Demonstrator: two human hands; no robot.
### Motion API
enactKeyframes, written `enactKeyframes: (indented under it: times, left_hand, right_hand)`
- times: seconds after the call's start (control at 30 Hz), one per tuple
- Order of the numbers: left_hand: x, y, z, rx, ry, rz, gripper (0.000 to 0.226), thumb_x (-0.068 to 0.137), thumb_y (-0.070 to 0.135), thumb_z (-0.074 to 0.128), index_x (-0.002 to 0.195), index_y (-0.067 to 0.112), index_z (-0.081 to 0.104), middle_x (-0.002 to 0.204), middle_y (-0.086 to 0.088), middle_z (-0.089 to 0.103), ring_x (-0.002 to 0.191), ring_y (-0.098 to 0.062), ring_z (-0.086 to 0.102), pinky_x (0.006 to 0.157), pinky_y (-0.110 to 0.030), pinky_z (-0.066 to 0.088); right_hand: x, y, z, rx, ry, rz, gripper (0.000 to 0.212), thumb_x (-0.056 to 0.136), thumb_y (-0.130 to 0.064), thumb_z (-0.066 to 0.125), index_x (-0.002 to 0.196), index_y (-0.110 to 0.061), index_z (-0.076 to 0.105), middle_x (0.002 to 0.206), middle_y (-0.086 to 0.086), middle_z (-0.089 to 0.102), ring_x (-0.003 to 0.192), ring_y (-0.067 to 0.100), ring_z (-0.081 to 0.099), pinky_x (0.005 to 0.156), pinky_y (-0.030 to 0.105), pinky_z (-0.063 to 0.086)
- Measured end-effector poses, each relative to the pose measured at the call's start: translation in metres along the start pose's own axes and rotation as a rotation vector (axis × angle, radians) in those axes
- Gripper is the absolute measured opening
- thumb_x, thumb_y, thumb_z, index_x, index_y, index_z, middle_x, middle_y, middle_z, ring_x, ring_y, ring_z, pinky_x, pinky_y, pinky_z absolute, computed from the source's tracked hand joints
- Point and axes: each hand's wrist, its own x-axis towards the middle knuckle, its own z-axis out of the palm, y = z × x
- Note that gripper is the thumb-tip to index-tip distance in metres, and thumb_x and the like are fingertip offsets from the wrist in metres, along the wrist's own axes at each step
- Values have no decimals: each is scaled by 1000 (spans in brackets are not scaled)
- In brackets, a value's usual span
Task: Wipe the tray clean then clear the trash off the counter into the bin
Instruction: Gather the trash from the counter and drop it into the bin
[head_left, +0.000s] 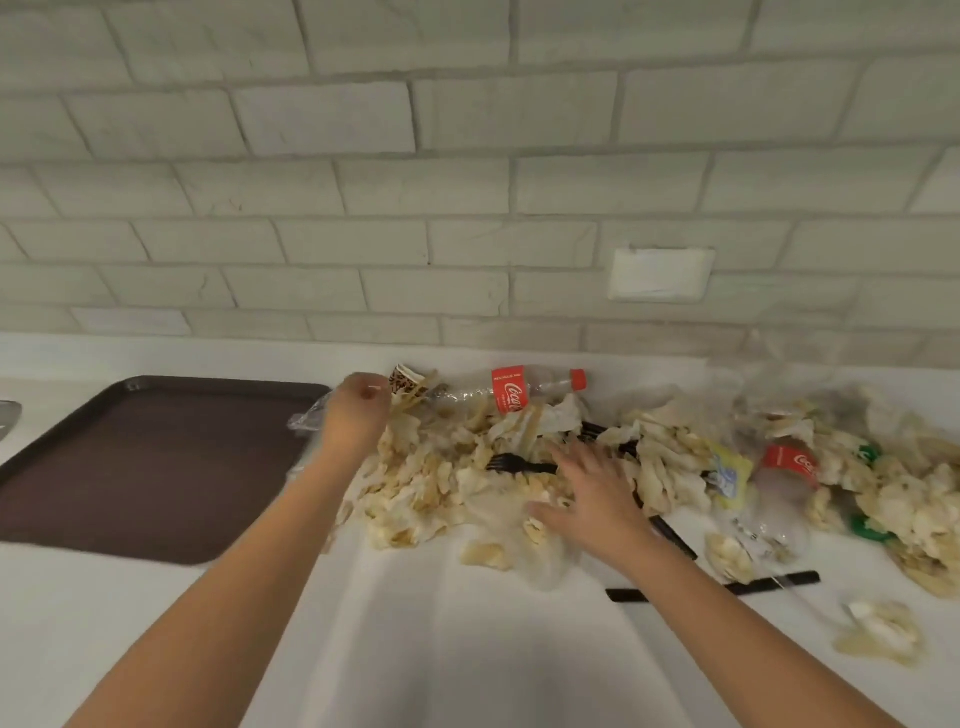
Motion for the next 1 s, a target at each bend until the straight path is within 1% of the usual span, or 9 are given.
enactKeyframes:
  times: [0.1,0.17,0.23,0.33,0.47,0.6,0.73,0.93,1.0]
  left_hand:
    - [55,-7,16,283,-21,140,28,90,11,53,117,9,58,112,-9,58,94,-24,58,77,-28,44]
    - [87,-17,30,445,-95,185,34,88,10,55,122,8,56,122,-14,55,110,-30,53,91,-36,42]
    - [108,-24,42,589,-211,164,32,86,13,55,118,12,57,119,-11,58,110,-32,53,92,-39,42]
    - [116,-28,53,762,-319,135,18,85,25,57,102,21,61,102,-1,63,97,-25,57,88,-37,42]
    - [113,-35,57,744,-336,160,12,84,21,60,91,21,70,87,1,64,83,-21,60,76,-32,49]
    - [104,-34,55,729,-305,211,13,87,21,55,78,14,60,72,-1,57,74,-24,57,61,-28,39]
    - [96,-25,45,554,-311,201,12,87,18,57,86,6,53,69,0,54,61,-19,52,51,-27,37]
    - [91,1,18,354,-232,168,23,87,27,61,88,5,55,75,-3,56,72,-22,55,54,-24,35]
    - [86,10,14,192,-224,130,22,90,22,58,88,1,54,74,-8,54,61,-11,59,46,-20,39]
  right_hand:
    - [7,10,23,-187,-85,-64,100,63,-91,12,147,-39,19,158,-2,10,146,23,0,117,47,-6]
    - [6,15,33,-157,-63,-69,91,66,-87,16,144,-42,27,155,-5,19,145,23,5,117,44,-3]
    - [3,18,38,-146,3,-92,74,73,-75,30,137,-41,42,143,-6,40,139,26,26,115,45,16]
    - [-2,25,47,-93,113,-129,53,73,-58,47,121,-38,58,111,-9,59,113,22,52,93,42,48]
    - [-9,29,52,-31,184,-155,49,70,-41,50,118,-35,58,103,-13,53,104,12,45,86,28,47]
    - [-13,26,55,-50,235,-158,44,67,-36,45,110,-33,56,99,-15,52,98,12,46,79,26,50]
    - [-19,25,53,-34,224,-149,44,65,-32,61,109,-33,55,98,-16,51,96,11,48,78,23,48]
    - [-30,28,49,-25,193,-184,49,70,-32,67,117,-30,55,104,-15,49,101,7,42,84,24,48]
    - [-34,28,48,-22,151,-177,51,77,-40,62,126,-30,50,111,-15,47,108,5,37,92,28,47]
